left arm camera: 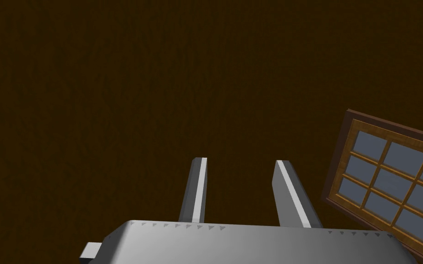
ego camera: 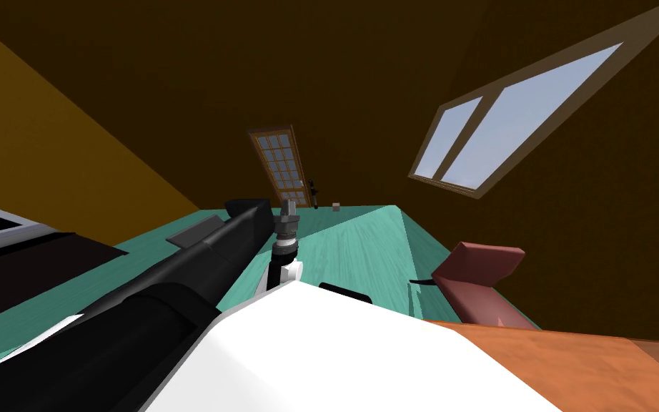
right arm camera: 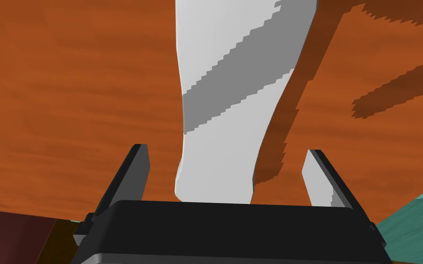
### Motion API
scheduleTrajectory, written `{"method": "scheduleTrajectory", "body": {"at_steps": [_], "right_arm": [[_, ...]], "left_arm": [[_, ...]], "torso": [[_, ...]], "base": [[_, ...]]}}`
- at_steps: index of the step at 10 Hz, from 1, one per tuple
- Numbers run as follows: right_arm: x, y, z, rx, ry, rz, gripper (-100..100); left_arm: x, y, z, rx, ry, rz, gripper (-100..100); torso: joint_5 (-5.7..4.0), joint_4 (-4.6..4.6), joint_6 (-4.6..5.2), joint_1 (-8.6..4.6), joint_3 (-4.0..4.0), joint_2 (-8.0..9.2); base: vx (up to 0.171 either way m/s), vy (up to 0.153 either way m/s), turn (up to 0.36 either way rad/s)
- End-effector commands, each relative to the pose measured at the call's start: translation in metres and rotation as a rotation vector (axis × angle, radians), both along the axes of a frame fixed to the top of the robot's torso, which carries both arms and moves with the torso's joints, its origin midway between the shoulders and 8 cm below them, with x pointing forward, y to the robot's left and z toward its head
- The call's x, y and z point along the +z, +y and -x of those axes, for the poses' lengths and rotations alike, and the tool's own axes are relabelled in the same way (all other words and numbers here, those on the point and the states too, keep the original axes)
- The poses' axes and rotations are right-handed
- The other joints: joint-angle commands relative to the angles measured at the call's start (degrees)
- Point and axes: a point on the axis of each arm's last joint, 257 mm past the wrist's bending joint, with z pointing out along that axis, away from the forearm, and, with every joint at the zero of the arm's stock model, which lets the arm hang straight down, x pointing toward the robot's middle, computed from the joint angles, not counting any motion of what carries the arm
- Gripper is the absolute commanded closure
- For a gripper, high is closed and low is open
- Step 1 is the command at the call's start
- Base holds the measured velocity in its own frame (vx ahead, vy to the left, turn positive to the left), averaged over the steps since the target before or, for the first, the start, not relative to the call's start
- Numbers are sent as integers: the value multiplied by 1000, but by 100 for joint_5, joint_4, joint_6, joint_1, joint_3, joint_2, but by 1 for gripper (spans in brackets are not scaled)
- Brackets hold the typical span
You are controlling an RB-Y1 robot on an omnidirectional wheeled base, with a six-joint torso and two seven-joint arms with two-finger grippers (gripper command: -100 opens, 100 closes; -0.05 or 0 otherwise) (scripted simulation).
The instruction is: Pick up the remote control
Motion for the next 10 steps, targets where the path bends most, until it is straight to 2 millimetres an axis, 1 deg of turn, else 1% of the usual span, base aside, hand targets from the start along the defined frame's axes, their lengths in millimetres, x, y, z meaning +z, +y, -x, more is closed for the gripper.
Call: {"method": "scheduleTrajectory", "body": {"at_steps": [1, 2, 3, 5, 6, 7, 8, 9, 10], "right_arm": [[-2, 5, 1, -4, 17, -12, -100], [-6, 8, -9, 7, 15, -8, -100], [-8, 16, -13, 15, 19, -26, -100], [-10, 17, -7, 6, 40, -31, -100], [-12, 20, -17, 19, 39, -23, -100], [-14, 28, -21, 26, 42, -39, -100], [-15, 28, -17, 18, 58, -42, -100], [-17, 35, -33, 32, 40, -40, -100], [-19, 38, -32, 33, 50, -47, -100]], "left_arm": [[0, 0, 0, 0, 0, 0, 0], [0, 0, 0, 0, 0, 0, 0], [0, 0, 0, 0, 0, 0, 0], [0, 0, 0, 0, 0, 0, 0], [0, 0, 0, 0, 0, 0, 0], [0, 0, 0, 0, 0, 0, 0], [0, 0, 0, 0, 0, 0, 0], [0, 0, 0, 0, 0, 0, 0], [0, 0, 0, 0, 0, 0, 0]], "torso": [[0, 0, 0, 0, 0, 0], [1, 0, 0, 5, 0, 0], [0, 1, 3, 0, 2, 4], [2, 0, -1, 6, 0, 0], [3, -1, 0, 11, -2, -4], [2, 0, 2, 5, 0, 1], [1, 1, 0, 3, 1, 1], [1, 0, 0, 6, 0, -1], [1, 0, 1, -1, 0, 1]], "base": [[-16, -20, 17], [-26, -38, -99], [-24, -35, -55], [-5, -8, 7], [-18, -26, -102], [-20, -32, -53], [-9, -20, 7], [-17, -42, -87], [-20, -40, -53]]}}
